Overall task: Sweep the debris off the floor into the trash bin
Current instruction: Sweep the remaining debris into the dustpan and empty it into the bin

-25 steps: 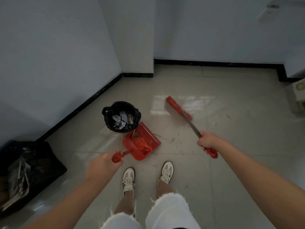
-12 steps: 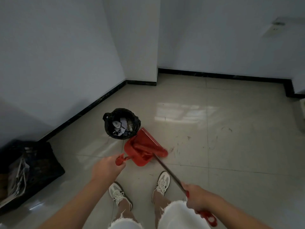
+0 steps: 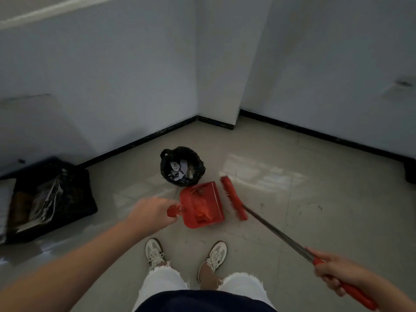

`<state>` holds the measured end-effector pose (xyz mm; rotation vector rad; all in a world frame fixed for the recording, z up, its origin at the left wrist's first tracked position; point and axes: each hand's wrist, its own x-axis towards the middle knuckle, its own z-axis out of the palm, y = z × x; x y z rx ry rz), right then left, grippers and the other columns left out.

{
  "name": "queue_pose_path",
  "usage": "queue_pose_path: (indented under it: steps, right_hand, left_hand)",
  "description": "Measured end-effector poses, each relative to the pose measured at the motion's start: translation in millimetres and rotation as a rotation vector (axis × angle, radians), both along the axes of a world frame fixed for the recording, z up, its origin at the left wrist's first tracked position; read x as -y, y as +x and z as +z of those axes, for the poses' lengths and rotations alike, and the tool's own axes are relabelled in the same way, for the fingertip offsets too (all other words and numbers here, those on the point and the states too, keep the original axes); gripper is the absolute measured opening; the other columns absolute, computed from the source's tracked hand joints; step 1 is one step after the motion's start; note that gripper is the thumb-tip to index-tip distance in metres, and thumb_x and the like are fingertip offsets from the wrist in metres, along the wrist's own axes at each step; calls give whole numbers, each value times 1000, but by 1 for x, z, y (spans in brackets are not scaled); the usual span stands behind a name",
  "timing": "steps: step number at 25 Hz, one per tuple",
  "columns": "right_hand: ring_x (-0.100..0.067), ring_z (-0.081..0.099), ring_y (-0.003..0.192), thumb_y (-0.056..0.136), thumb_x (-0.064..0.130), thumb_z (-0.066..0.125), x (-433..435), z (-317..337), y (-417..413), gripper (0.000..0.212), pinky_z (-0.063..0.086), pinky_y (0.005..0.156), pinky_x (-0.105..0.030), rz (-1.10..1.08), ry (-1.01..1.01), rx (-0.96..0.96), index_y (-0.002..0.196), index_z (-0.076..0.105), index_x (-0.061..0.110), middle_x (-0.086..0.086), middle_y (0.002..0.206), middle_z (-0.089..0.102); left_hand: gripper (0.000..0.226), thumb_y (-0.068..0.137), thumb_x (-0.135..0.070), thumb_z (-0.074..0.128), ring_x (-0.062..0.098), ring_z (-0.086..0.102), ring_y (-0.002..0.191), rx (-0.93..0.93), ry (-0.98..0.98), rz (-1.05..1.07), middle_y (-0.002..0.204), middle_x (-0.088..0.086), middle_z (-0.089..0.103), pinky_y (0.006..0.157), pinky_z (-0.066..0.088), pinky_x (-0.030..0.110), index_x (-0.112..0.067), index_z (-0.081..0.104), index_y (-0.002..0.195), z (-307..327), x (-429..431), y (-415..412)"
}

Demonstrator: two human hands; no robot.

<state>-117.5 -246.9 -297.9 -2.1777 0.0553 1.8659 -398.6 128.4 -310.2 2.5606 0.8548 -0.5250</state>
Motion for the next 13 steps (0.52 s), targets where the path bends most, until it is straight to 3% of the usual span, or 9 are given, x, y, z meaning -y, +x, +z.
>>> queue_pose_path:
  steps: [4,7,11,13]
  right_hand:
    - [-13,36,34,79,-4,51,-20,-1,27,51,34,34,-19,116,-91,102,123,46,23,-4,43,39]
    - [-13,33,32,69,-2,52,-28,-3,42,56,32,33,-17,211,-165,132,124,47,-2,-4,41,37]
    - [-13,33,31,83,-9,45,-40,-4,53,54,31,35,-15,156,-195,186,136,40,0,-4,41,37]
    - [-11,34,30,84,-10,44,-47,-6,47,52,31,35,-14,128,-195,163,135,38,-3,-4,40,38]
  left_hand:
    - [26,80,-53,65,9,65,84,123,-22,145,87,-16,72,75,54,32,-40,71,102,45,-25,-3]
    - [24,75,-59,68,3,58,64,177,-77,190,68,-24,65,63,49,30,-44,71,94,71,-42,-27]
    - [33,62,-63,71,1,58,62,328,-281,437,71,-11,72,66,47,24,-44,75,89,79,-41,-89]
    - [23,66,-51,81,-1,58,63,407,-365,599,71,-7,75,64,43,15,-39,79,85,81,-30,-118]
